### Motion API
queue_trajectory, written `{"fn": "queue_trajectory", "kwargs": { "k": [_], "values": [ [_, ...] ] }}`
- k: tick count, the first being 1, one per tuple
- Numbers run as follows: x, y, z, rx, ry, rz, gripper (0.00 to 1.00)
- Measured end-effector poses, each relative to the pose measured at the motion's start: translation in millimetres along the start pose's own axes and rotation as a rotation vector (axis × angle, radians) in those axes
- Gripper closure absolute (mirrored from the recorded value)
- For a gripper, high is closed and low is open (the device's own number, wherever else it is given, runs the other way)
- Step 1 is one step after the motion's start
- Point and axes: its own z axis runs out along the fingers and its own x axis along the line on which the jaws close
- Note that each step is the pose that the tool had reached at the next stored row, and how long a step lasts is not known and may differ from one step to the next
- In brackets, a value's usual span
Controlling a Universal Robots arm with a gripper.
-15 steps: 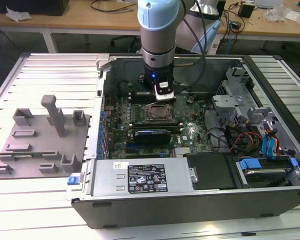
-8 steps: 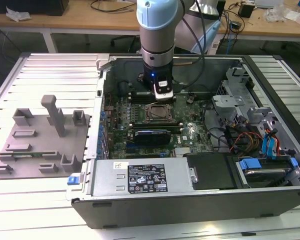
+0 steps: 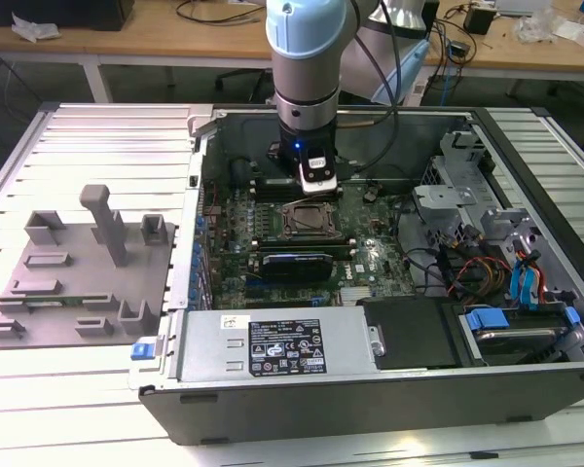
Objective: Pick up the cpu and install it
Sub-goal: 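Install the first cpu locking lever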
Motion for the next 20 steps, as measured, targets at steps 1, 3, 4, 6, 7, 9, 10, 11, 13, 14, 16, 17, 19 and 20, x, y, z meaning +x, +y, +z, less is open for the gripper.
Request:
{"fn": "queue_trajectory", "kwargs": {
  "k": [1,3,4,6,7,9,10,11,13,14,16,17,19,20],
  "values": [
    [0.0,0.0,0.0,-0.0001,0.0000,0.000,0.89],
    [0.0,0.0,0.5,-0.0005,-0.0001,0.000,0.89],
    [0.0,-0.3,1.7,-0.0004,-0.0001,0.000,0.89],
    [0.1,-0.8,3.3,-0.0002,-0.0001,0.000,0.89],
    [0.1,-0.9,3.8,-0.0002,0.0000,0.000,0.89],
    [0.1,-1.1,4.9,-0.0003,0.0000,0.000,0.89],
    [0.1,-1.2,5.2,-0.0002,-0.0001,0.000,0.89],
    [0.0,-1.3,5.6,0.0000,-0.0001,0.001,0.89],
    [-0.3,-1.2,6.1,0.0001,-0.0004,0.001,0.89],
    [-0.6,-1.2,6.6,0.0000,-0.0007,0.002,0.89],
    [-0.9,-1.1,7.1,0.0002,-0.0010,0.003,0.89],
    [-1.2,-1.1,7.6,0.0004,-0.0013,0.004,0.89],
    [-1.4,-1.3,8.8,0.0005,-0.0017,0.006,0.89],
    [-1.4,-1.4,9.4,0.0006,-0.0019,0.006,0.89]
  ]
}}
